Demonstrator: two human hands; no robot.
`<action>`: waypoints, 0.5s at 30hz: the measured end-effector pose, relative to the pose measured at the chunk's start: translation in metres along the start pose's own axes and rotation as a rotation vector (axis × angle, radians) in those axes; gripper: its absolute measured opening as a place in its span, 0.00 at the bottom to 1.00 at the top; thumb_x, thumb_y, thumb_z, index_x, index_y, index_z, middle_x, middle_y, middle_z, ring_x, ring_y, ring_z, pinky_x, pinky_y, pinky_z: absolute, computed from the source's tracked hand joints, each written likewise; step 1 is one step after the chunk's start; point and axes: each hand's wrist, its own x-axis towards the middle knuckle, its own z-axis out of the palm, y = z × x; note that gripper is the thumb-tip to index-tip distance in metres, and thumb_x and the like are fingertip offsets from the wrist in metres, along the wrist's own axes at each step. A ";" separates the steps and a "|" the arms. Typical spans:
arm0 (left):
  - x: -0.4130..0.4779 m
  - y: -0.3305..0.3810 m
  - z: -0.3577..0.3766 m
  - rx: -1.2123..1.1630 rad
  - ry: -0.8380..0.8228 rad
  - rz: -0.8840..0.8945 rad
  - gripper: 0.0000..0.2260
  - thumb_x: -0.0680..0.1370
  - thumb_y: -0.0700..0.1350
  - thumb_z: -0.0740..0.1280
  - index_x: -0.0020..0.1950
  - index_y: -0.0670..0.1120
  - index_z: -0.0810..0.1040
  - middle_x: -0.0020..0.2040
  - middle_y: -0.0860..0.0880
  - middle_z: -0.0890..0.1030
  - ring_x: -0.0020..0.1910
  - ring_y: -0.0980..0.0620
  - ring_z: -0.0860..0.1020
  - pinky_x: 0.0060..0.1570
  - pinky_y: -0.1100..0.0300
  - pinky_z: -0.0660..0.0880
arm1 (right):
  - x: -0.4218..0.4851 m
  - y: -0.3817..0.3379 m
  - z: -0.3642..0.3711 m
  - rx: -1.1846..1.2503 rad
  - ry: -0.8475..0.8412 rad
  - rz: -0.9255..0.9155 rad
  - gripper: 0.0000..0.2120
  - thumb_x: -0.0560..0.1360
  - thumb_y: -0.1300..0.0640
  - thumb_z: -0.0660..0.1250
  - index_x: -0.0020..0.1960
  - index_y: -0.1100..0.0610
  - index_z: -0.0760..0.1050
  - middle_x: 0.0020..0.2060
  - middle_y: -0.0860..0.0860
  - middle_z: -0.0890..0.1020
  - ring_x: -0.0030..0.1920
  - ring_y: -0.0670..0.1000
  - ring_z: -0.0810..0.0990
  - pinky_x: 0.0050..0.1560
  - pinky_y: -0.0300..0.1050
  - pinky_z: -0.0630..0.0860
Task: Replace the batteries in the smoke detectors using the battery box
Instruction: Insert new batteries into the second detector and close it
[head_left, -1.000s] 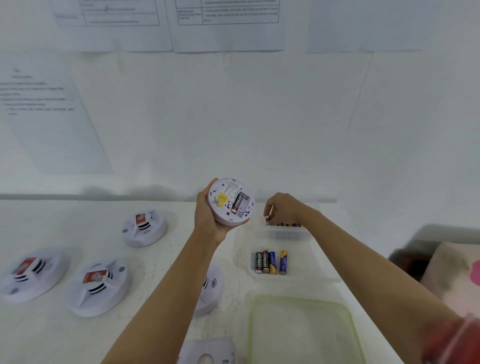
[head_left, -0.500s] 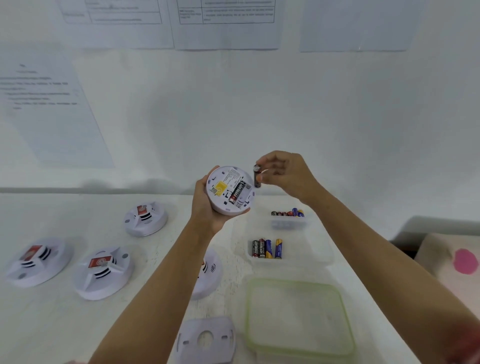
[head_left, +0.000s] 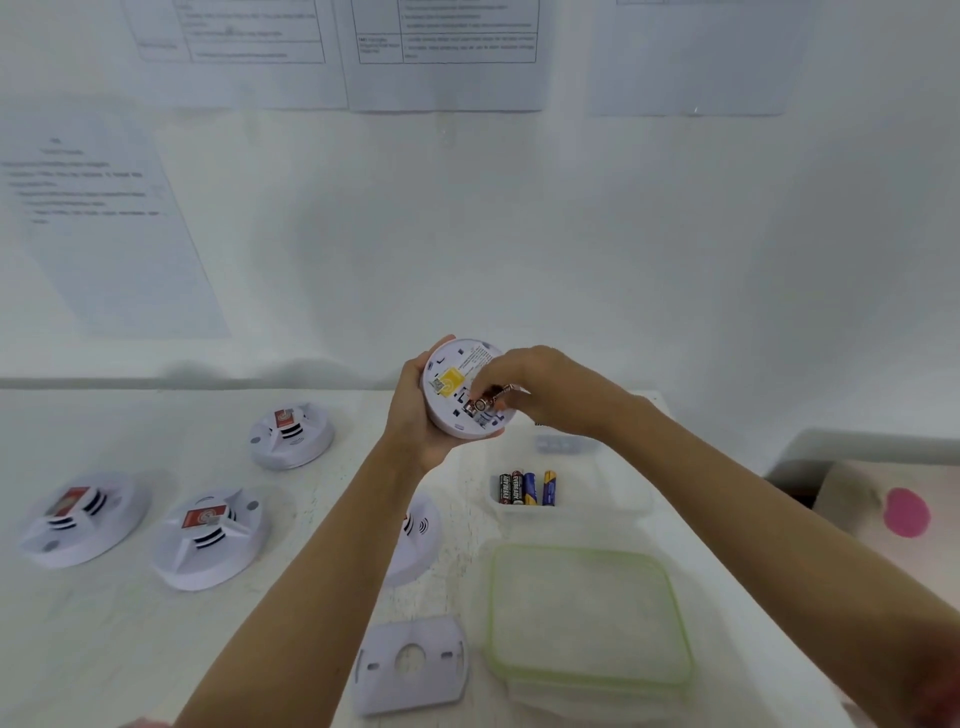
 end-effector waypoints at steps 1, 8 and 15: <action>0.001 -0.001 -0.001 -0.004 0.010 -0.001 0.18 0.79 0.53 0.55 0.42 0.53 0.84 0.47 0.46 0.84 0.49 0.42 0.78 0.47 0.44 0.75 | -0.001 -0.001 0.001 -0.036 -0.002 -0.008 0.12 0.75 0.66 0.64 0.55 0.56 0.79 0.53 0.53 0.81 0.54 0.53 0.77 0.56 0.47 0.73; -0.002 -0.001 0.002 0.024 -0.040 -0.007 0.25 0.80 0.52 0.52 0.34 0.51 0.85 0.40 0.47 0.85 0.44 0.46 0.78 0.47 0.46 0.74 | -0.008 0.002 0.008 -0.069 0.089 -0.129 0.11 0.73 0.68 0.65 0.52 0.61 0.82 0.50 0.58 0.80 0.49 0.58 0.79 0.49 0.50 0.76; 0.000 -0.003 -0.004 0.015 -0.083 -0.031 0.24 0.79 0.54 0.53 0.37 0.49 0.85 0.42 0.45 0.84 0.43 0.46 0.79 0.48 0.47 0.73 | -0.014 0.002 0.013 0.015 0.106 -0.123 0.11 0.72 0.64 0.65 0.52 0.60 0.82 0.49 0.60 0.77 0.50 0.59 0.76 0.49 0.48 0.74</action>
